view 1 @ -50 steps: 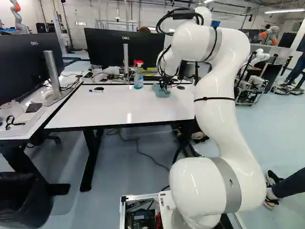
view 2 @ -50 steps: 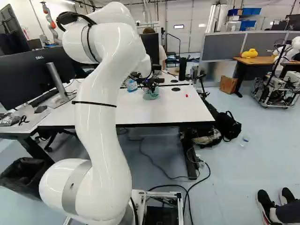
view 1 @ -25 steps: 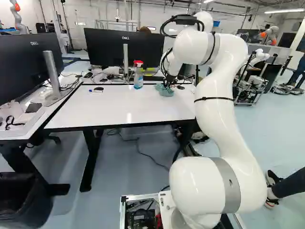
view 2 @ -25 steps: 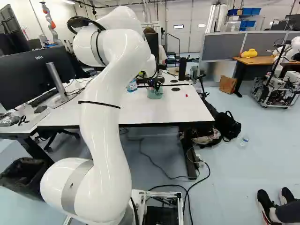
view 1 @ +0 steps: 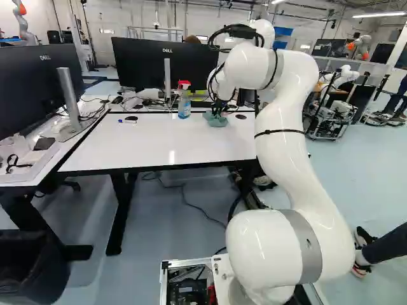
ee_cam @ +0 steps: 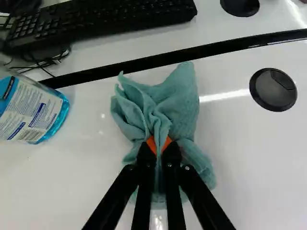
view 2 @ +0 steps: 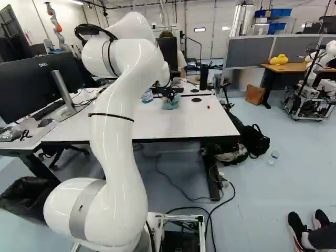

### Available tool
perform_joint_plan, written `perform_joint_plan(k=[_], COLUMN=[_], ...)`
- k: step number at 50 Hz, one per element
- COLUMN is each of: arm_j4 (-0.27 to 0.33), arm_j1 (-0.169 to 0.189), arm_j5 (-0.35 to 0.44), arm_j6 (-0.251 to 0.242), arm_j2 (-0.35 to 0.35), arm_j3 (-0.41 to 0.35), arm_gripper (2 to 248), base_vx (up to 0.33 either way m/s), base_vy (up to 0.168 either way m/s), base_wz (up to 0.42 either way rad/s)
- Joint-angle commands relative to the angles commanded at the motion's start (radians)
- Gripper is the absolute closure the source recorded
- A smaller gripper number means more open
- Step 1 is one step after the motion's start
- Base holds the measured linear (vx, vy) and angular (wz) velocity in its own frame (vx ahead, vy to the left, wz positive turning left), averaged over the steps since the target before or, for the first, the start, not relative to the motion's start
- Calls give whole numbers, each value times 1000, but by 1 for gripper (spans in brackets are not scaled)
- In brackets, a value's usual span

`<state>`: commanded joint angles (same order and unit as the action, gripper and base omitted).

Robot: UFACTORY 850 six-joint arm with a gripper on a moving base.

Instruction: Clean the table with the green towel

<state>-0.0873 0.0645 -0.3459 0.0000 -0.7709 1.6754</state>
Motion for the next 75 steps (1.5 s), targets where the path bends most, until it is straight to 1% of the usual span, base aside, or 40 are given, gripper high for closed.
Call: perform_joint_plan(k=[24, 37, 44, 51, 65, 75], arm_j4=[0, 0, 0, 0, 0, 0], arm_j1=[-37, -39, -28, -11, 27, 54], arm_j5=[0, 0, 0, 0, 0, 0], arm_j6=[0, 0, 0, 0, 0, 0], arm_j2=[83, 136, 156, 164, 161, 149], arm_j3=[-121, -197, -225, -236, -232, -215], arm_gripper=[221, 221, 221, 221, 221, 221], base_vx=[0, 0, 0, 0, 0, 0], base_vy=[0, 0, 0, 0, 0, 0], base_wz=[0, 0, 0, 0, 0, 0])
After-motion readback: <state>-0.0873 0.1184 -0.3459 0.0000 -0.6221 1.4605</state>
